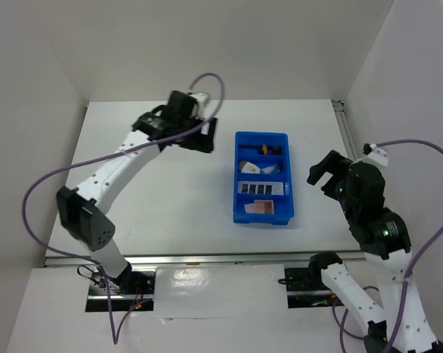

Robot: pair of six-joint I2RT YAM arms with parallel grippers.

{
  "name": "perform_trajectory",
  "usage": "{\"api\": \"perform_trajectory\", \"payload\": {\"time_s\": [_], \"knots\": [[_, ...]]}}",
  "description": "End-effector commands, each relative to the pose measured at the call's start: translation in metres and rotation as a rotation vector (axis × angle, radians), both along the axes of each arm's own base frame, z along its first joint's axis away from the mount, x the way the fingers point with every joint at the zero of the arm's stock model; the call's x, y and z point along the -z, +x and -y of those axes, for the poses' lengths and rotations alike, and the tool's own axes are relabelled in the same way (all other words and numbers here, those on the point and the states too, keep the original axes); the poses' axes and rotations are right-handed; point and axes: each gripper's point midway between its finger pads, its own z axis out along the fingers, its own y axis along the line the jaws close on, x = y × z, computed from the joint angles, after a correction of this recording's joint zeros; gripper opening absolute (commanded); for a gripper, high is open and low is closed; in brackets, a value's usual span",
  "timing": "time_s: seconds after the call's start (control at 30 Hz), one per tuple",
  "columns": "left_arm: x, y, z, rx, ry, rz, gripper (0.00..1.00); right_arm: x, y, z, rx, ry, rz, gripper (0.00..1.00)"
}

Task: Organize the makeup

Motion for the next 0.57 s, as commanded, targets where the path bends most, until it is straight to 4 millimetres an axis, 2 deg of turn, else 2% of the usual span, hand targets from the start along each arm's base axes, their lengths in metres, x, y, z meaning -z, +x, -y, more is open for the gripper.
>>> {"api": "perform_trajectory", "payload": {"time_s": [0.0, 0.07, 0.1, 0.2, 0.33, 0.47, 0.53], "knots": [[0.016, 0.002, -0.074, -0.259, -0.031, -0.088, 0.97, 0.013, 0.019, -0.007, -0.028, -0.039, -0.115, 1.00], [0.021, -0.001, -0.107, -0.375, -0.058, -0.117, 0.97, 0.021, 0.028, -0.010, -0.023, -0.038, -0.159, 1.00], [0.025, 0.000, -0.131, -0.441, -0.067, -0.136, 0.97, 0.028, 0.036, -0.014, -0.031, -0.042, -0.196, 1.00], [0.033, -0.007, -0.166, -0.548, -0.080, -0.158, 0.97, 0.035, 0.053, -0.019, -0.038, -0.043, -0.224, 1.00], [0.042, -0.017, -0.185, -0.591, -0.081, -0.180, 0.97, 0.037, 0.066, -0.024, -0.052, -0.049, -0.231, 1.00], [0.043, -0.019, -0.192, -0.598, -0.083, -0.182, 0.97, 0.040, 0.076, -0.023, -0.033, -0.062, -0.239, 1.00], [0.047, -0.021, -0.192, -0.599, -0.078, -0.192, 0.97, 0.051, 0.079, -0.023, -0.038, -0.078, -0.273, 1.00]]}}
